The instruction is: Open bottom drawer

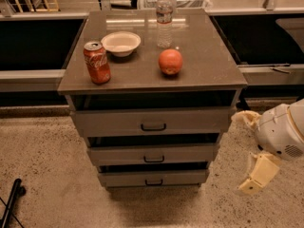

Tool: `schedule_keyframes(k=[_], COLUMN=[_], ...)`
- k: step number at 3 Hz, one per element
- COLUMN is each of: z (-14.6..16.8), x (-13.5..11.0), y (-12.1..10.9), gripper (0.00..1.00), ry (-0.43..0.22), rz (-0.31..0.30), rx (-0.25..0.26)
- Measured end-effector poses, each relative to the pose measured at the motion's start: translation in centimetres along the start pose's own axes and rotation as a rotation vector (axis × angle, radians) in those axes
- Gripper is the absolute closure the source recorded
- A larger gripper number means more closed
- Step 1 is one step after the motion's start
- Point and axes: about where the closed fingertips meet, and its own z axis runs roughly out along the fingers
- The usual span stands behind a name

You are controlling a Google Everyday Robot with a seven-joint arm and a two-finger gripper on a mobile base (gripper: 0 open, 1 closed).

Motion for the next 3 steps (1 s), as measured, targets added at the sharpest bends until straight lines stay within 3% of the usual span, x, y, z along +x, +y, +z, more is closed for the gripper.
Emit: schedule_keyframes(k=[1,2,3], z=[-0.1,2.8,8.7], x=[0.0,1.4,4.2], y=[0.0,-0.3,-0.3], gripper=[0.00,0.00,0.00], ry=[0.002,-0.036,-0.065], rz=[0.000,-0.023,-0.105], rx=[-0.001,0.007,0.013])
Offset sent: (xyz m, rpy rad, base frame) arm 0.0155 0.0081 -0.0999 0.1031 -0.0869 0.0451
